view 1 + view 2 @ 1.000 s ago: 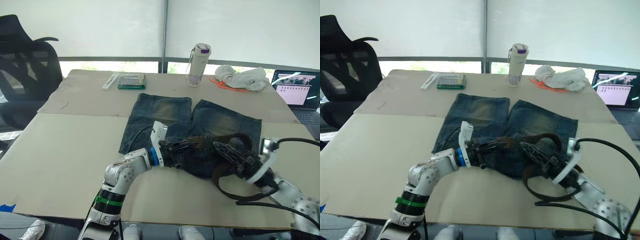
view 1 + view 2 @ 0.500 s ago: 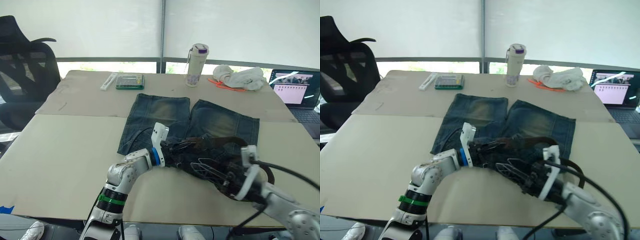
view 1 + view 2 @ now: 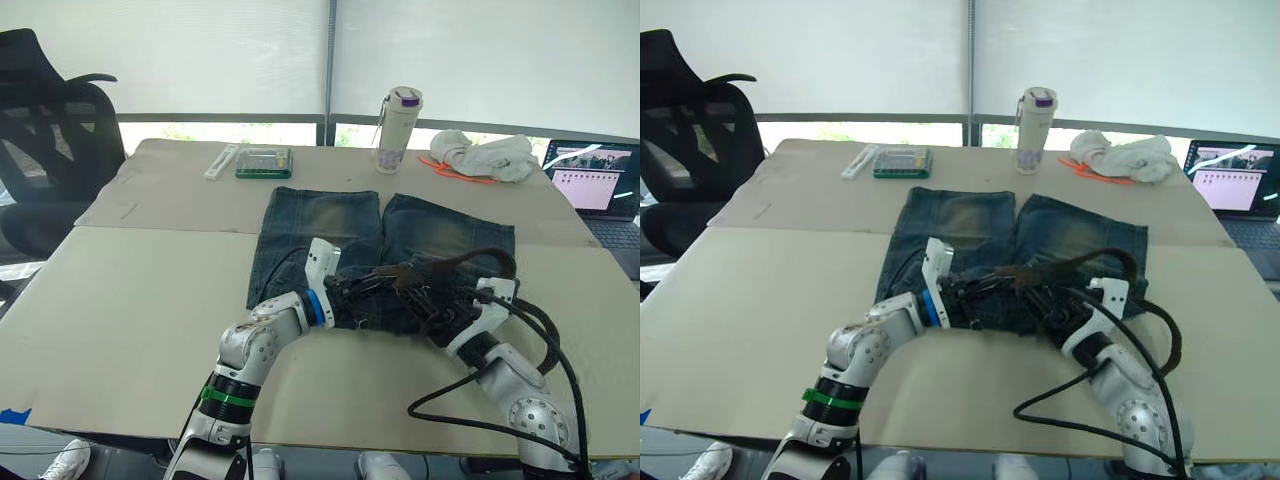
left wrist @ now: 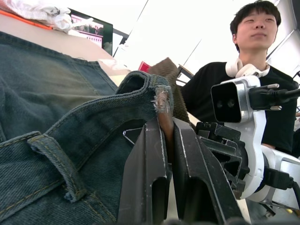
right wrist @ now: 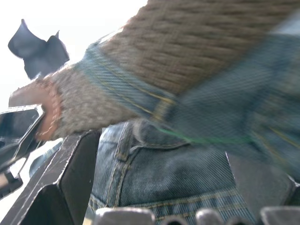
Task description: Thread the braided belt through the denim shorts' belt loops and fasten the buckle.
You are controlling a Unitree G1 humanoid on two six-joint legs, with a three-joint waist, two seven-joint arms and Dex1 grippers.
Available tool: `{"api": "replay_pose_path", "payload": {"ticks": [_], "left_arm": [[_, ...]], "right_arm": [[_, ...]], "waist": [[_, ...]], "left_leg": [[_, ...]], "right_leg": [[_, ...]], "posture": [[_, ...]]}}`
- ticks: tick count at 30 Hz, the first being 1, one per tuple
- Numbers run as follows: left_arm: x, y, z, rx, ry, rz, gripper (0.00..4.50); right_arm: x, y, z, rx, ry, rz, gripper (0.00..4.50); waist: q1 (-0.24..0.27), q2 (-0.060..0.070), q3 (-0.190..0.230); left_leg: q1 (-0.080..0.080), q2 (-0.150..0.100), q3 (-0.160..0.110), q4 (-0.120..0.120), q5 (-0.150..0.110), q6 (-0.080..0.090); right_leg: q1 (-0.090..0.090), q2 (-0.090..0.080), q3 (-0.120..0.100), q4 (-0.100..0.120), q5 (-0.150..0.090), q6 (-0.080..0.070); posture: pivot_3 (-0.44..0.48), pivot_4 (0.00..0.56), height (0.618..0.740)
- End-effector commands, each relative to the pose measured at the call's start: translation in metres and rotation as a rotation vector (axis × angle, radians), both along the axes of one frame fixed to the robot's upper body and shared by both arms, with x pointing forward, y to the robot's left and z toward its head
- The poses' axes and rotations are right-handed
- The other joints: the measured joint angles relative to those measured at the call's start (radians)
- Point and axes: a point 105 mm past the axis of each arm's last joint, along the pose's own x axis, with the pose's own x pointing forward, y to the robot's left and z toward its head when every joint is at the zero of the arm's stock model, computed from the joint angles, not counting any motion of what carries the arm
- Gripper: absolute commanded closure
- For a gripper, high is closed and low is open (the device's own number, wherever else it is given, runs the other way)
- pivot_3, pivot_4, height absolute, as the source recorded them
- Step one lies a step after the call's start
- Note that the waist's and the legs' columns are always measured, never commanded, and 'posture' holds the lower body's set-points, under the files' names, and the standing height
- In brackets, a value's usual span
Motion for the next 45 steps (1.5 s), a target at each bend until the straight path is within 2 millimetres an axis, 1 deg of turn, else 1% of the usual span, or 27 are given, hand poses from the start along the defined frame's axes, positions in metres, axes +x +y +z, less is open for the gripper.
{"api": "replay_pose_path", "payload": {"ticks": [1, 4, 8, 11, 13, 15, 17, 20, 22, 24, 29, 30, 32, 34, 36, 39, 40, 41, 42, 44, 45], "left_arm": [[0.004, 0.011, -0.001, 0.010, -0.009, 0.037, 4.50], [0.006, 0.013, -0.003, 0.019, -0.004, 0.054, 4.50], [0.006, 0.013, -0.005, 0.021, 0.002, 0.060, 4.50], [0.005, 0.013, -0.005, 0.015, 0.004, 0.066, 4.50], [0.005, 0.013, -0.004, 0.006, 0.004, 0.069, 4.50], [0.005, 0.013, -0.001, -0.017, 0.008, 0.066, 4.50], [0.004, 0.013, 0.003, -0.053, 0.022, 0.053, 4.50], [-0.005, 0.013, 0.012, -0.116, 0.057, -0.015, 4.50], [-0.011, 0.013, 0.015, -0.137, 0.081, -0.067, 4.50], [-0.018, 0.012, 0.013, -0.128, 0.099, -0.110, 4.50], [-0.018, 0.013, 0.012, -0.121, 0.116, -0.114, 4.50], [-0.017, 0.013, 0.012, -0.119, 0.116, -0.111, 4.50], [-0.015, 0.013, 0.012, -0.117, 0.112, -0.102, 4.50], [-0.011, 0.015, 0.013, -0.118, 0.108, -0.079, 4.50], [-0.009, 0.015, 0.013, -0.118, 0.106, -0.061, 4.50], [-0.007, 0.017, 0.012, -0.116, 0.104, -0.046, 4.50], [-0.006, 0.017, 0.012, -0.113, 0.103, -0.038, 4.50], [-0.005, 0.018, 0.012, -0.111, 0.102, -0.033, 4.50], [-0.005, 0.018, 0.011, -0.108, 0.096, -0.033, 4.50], [-0.005, 0.018, 0.011, -0.099, 0.085, -0.031, 4.50], [-0.004, 0.018, 0.011, -0.092, 0.078, -0.026, 4.12]], "right_arm": [[0.000, -0.044, 0.024, 0.106, -0.074, -0.203, 0.05], [-0.001, -0.048, 0.021, 0.153, -0.056, -0.235, 0.05], [-0.001, -0.046, 0.032, 0.248, -0.088, -0.220, 0.05], [-0.012, -0.022, 0.041, 0.243, -0.110, -0.045, 0.05], [-0.019, -0.006, 0.040, 0.221, -0.088, 0.063, 0.05], [-0.022, 0.001, 0.034, 0.176, -0.063, 0.109, 0.05], [-0.024, 0.007, 0.031, 0.166, -0.049, 0.146, 0.05], [-0.026, 0.021, 0.030, 0.162, -0.038, 0.214, 0.05], [-0.022, 0.025, 0.029, 0.163, -0.037, 0.219, 0.05], [-0.018, 0.026, 0.031, 0.180, -0.046, 0.215, 0.05], [-0.013, 0.033, 0.041, 0.238, -0.081, 0.239, 0.05], [-0.012, 0.033, 0.043, 0.252, -0.091, 0.238, 0.29], [-0.011, 0.032, 0.048, 0.294, -0.111, 0.232, 0.91], [-0.014, 0.034, 0.050, 0.311, -0.125, 0.250, 1.50], [-0.016, 0.035, 0.050, 0.313, -0.122, 0.261, 2.30], [-0.017, 0.033, 0.048, 0.315, -0.118, 0.255, 3.29], [-0.017, 0.032, 0.047, 0.315, -0.118, 0.254, 3.71], [-0.018, 0.032, 0.047, 0.315, -0.118, 0.254, 4.00], [-0.017, 0.031, 0.047, 0.313, -0.118, 0.247, 4.39], [-0.015, 0.030, 0.047, 0.311, -0.119, 0.240, 4.45], [-0.015, 0.031, 0.048, 0.311, -0.121, 0.239, 4.48]], "waist": [[-0.001, 0.000, 0.000], [-0.002, 0.000, 0.000], [-0.003, 0.000, 0.000], [-0.003, 0.001, 0.000], [-0.003, 0.001, 0.000], [-0.003, 0.001, 0.000], [-0.004, 0.001, 0.000], [-0.006, 0.001, 0.000], [-0.005, 0.001, 0.000], [-0.007, 0.001, 0.000], [-0.004, 0.001, 0.000], [-0.004, 0.001, 0.000], [-0.004, 0.001, 0.000], [-0.004, 0.001, 0.000], [-0.004, 0.001, 0.000], [-0.004, 0.001, 0.000], [-0.004, 0.001, 0.000], [-0.005, 0.001, 0.000], [-0.005, 0.001, 0.000], [-0.005, 0.001, 0.000], [-0.005, 0.001, 0.000]], "left_leg": [[0.000, 0.000, 0.000, 0.000, 0.000, 0.000], [0.000, 0.000, 0.000, 0.000, 0.000, 0.000], [0.000, 0.000, 0.000, 0.000, 0.000, 0.000], [0.000, 0.000, 0.000, 0.000, 0.000, 0.000], [0.000, 0.000, 0.000, 0.000, 0.000, 0.000], [0.000, 0.000, 0.000, 0.000, 0.000, 0.000], [0.000, 0.000, 0.000, 0.000, 0.000, 0.000], [0.000, 0.000, 0.000, 0.000, 0.000, 0.000], [0.000, 0.000, 0.000, 0.000, 0.000, 0.000], [0.000, 0.000, 0.000, 0.000, 0.000, 0.000], [0.000, 0.000, 0.000, 0.000, 0.000, 0.000], [0.000, 0.000, 0.000, 0.000, 0.000, 0.000], [0.000, 0.000, 0.000, 0.000, 0.000, 0.000], [0.000, 0.000, 0.000, 0.000, 0.000, 0.000], [0.000, 0.000, 0.000, 0.000, 0.000, 0.000], [0.000, 0.000, 0.000, 0.000, 0.000, 0.000], [0.000, 0.000, 0.000, 0.000, 0.000, 0.000], [0.000, 0.000, 0.000, 0.000, 0.000, 0.000], [0.000, 0.000, 0.000, 0.000, 0.000, 0.000], [0.000, 0.000, 0.000, 0.000, 0.000, 0.000], [0.000, 0.000, 0.000, 0.000, 0.000, 0.000]], "right_leg": [[0.000, 0.000, 0.000, 0.000, 0.000, 0.000], [0.000, 0.000, 0.000, 0.000, 0.000, 0.000], [0.000, 0.000, 0.000, 0.000, 0.000, 0.000], [0.000, 0.000, 0.000, 0.000, 0.000, 0.000], [0.000, 0.000, 0.000, 0.000, 0.000, 0.000], [0.000, 0.000, 0.000, 0.000, 0.000, 0.000], [0.000, 0.000, 0.000, 0.000, 0.000, 0.000], [0.000, 0.000, 0.000, 0.000, 0.000, 0.000], [0.000, 0.000, 0.000, 0.000, 0.000, 0.000], [0.000, 0.000, 0.000, 0.000, 0.000, 0.000], [0.000, 0.000, 0.000, 0.000, 0.000, 0.000], [0.000, 0.000, 0.000, 0.000, 0.000, 0.000], [0.000, 0.000, 0.000, 0.000, 0.000, 0.000], [0.000, 0.000, 0.000, 0.000, 0.000, 0.000], [0.000, 0.000, 0.000, 0.000, 0.000, 0.000], [0.000, 0.000, 0.000, 0.000, 0.000, 0.000], [0.000, 0.000, 0.000, 0.000, 0.000, 0.000], [0.000, 0.000, 0.000, 0.000, 0.000, 0.000], [0.000, 0.000, 0.000, 0.000, 0.000, 0.000], [0.000, 0.000, 0.000, 0.000, 0.000, 0.000], [0.000, 0.000, 0.000, 0.000, 0.000, 0.000]], "posture": [[0.000, 0.150, 0.737], [0.000, 0.150, 0.737], [0.000, 0.150, 0.737], [0.000, 0.150, 0.737], [0.000, 0.150, 0.737], [0.000, 0.150, 0.737], [0.000, 0.150, 0.737], [0.000, 0.150, 0.737], [0.000, 0.150, 0.737], [0.000, 0.150, 0.737], [0.000, 0.150, 0.737], [0.000, 0.150, 0.737], [0.000, 0.150, 0.737], [0.000, 0.150, 0.737], [0.000, 0.150, 0.737], [0.000, 0.150, 0.737], [0.000, 0.150, 0.737], [0.000, 0.150, 0.737], [0.000, 0.150, 0.737], [0.000, 0.150, 0.737], [0.000, 0.150, 0.737]]}}
